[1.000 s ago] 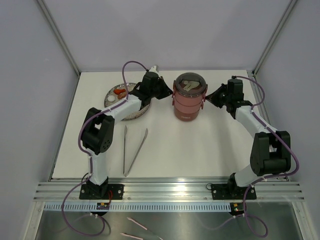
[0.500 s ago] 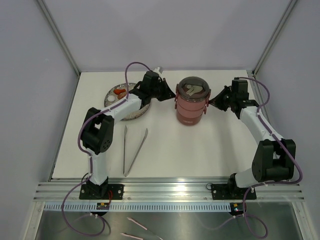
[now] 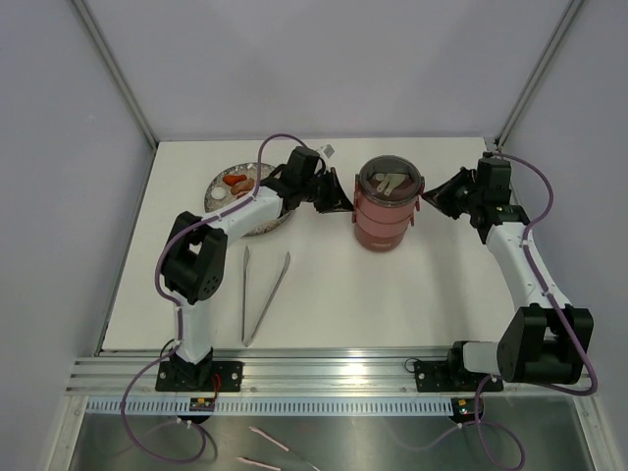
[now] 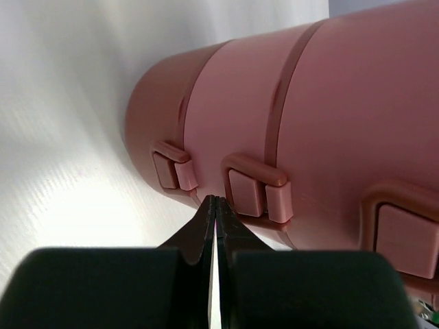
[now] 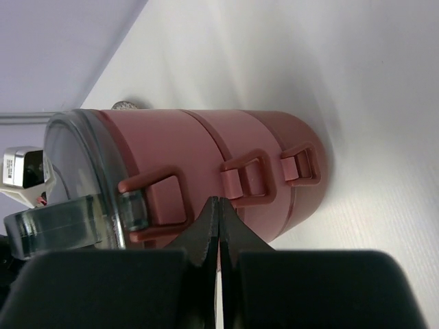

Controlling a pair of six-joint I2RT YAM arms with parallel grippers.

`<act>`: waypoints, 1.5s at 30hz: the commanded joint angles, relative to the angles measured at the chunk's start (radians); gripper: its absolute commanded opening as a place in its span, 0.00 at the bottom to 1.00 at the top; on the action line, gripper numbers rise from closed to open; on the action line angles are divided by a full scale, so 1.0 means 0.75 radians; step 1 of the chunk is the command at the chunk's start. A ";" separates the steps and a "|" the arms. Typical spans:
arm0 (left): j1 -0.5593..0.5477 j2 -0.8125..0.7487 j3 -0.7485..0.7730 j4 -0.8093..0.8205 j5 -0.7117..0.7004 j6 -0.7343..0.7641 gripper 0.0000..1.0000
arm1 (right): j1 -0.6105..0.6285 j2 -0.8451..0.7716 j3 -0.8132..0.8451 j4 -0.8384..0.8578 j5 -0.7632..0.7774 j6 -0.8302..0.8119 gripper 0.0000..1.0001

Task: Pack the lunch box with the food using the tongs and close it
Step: Close the fastener on the packing box.

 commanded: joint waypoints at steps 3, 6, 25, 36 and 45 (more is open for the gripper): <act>-0.025 0.002 0.038 0.069 0.117 -0.001 0.00 | -0.009 -0.025 0.006 0.006 -0.012 0.017 0.00; -0.025 0.000 0.040 0.067 0.115 -0.001 0.00 | -0.009 -0.035 -0.019 0.014 -0.002 0.015 0.00; 0.001 -0.017 0.029 0.067 0.115 0.003 0.00 | -0.176 0.124 0.120 -0.078 0.025 -0.122 0.00; 0.001 0.016 0.060 0.063 0.126 -0.012 0.00 | 0.175 0.239 0.185 -0.047 -0.098 -0.173 0.00; -0.001 0.018 0.077 0.051 0.134 -0.001 0.00 | -0.086 0.116 0.128 -0.146 0.082 -0.178 0.00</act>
